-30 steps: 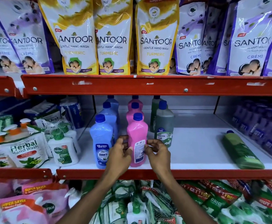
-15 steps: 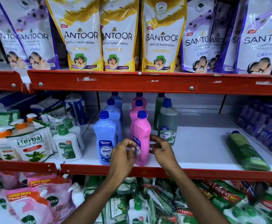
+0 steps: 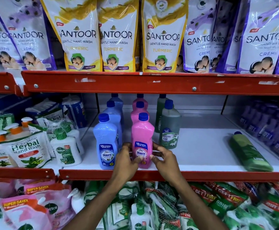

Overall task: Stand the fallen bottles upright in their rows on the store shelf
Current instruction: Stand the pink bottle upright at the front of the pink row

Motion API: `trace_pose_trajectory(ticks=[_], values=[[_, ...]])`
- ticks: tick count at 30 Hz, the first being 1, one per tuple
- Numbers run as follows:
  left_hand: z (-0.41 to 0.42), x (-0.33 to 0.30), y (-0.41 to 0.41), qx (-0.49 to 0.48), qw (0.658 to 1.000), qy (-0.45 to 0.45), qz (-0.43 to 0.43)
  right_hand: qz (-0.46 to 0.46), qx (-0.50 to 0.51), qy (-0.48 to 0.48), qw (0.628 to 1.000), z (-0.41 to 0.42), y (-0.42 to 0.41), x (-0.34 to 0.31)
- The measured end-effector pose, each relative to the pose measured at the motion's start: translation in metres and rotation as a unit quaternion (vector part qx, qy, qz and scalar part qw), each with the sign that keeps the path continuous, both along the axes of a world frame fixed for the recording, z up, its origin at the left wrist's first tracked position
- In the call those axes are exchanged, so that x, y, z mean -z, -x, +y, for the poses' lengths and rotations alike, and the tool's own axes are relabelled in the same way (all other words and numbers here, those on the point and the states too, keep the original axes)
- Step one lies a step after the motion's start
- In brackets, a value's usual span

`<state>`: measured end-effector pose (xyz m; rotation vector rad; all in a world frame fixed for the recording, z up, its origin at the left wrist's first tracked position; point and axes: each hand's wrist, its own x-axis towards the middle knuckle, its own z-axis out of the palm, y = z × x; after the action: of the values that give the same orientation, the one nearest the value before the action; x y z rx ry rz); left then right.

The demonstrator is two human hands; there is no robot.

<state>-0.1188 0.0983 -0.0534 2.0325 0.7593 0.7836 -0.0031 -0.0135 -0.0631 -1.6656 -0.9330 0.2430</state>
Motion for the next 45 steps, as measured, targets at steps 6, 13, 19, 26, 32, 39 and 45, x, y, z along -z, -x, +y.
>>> trace_pose_trajectory(ticks=[6,13,19,26,32,39,45], values=[[-0.008,0.002,0.007,-0.036,0.995,-0.091,0.003,0.01,0.018,0.002,1.0,0.005,0.004,0.0],[-0.009,0.005,0.007,-0.028,0.997,-0.071,0.006,0.009,0.022,0.004,1.0,0.002,0.007,0.009],[-0.006,0.007,0.009,-0.027,0.998,-0.059,-0.004,0.021,0.026,-0.002,0.999,0.002,0.007,0.011],[-0.007,0.011,0.013,-0.021,0.998,-0.056,-0.018,0.038,0.022,0.001,0.999,0.001,0.008,0.01],[-0.006,0.011,0.013,-0.024,0.998,-0.062,-0.008,0.048,0.021,0.006,0.999,0.001,0.009,0.009],[-0.007,0.013,0.013,-0.011,0.999,-0.045,-0.016,0.047,0.019,0.013,0.999,-0.002,0.011,0.006],[-0.008,0.013,0.015,-0.003,0.998,-0.045,-0.036,0.055,0.013,0.006,0.998,-0.002,0.011,0.006]])
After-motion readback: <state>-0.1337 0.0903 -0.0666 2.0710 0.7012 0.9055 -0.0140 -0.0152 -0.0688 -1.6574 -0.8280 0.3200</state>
